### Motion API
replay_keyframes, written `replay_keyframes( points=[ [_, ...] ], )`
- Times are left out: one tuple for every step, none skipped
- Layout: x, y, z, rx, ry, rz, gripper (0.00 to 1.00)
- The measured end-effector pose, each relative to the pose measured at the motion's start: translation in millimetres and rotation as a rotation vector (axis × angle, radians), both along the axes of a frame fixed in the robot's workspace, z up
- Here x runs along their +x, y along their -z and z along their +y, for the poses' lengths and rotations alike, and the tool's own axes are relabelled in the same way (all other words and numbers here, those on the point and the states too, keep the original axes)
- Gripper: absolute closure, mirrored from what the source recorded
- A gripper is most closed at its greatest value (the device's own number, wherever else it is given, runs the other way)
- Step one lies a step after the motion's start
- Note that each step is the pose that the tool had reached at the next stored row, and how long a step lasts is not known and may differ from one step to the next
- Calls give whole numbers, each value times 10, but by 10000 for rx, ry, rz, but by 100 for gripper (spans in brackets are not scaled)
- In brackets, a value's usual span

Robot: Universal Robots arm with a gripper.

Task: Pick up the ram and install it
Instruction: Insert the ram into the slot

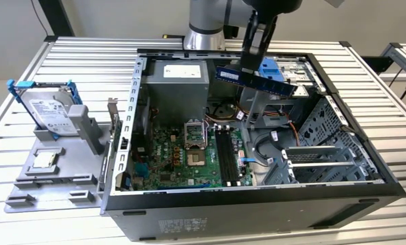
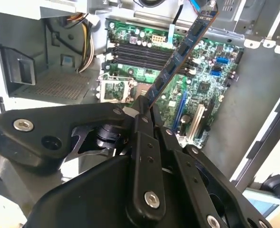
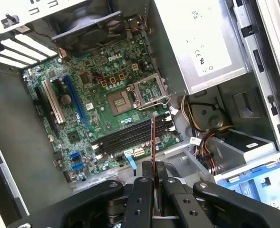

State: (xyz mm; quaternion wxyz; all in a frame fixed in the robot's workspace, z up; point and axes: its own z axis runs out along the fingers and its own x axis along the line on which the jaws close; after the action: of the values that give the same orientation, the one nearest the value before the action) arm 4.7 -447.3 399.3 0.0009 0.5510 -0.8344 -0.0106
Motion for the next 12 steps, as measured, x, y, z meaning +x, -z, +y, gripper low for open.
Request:
replay_keyframes(
  points=[
    [0, 0, -1, 0, 46, 0, 100],
    [0, 0, -2, 0, 91, 0, 100],
    [0, 0, -4, 0, 132, 0, 100],
    [0, 0, -6, 1, 173, 0, 100],
    [0, 0, -7, 0, 213, 0, 100],
    [0, 0, -8, 0, 249, 0, 100],
    [1, 0, -9, 0, 287, 0, 100],
    [0, 0, -10, 0, 325, 0, 100],
    [0, 0, -10, 0, 362, 0, 100],
    [0, 0, -10, 0, 398, 1, 100],
    [0, 0, -11, 0, 433, 1, 100],
    [0, 0, -11, 0, 465, 1, 100]
  ],
)
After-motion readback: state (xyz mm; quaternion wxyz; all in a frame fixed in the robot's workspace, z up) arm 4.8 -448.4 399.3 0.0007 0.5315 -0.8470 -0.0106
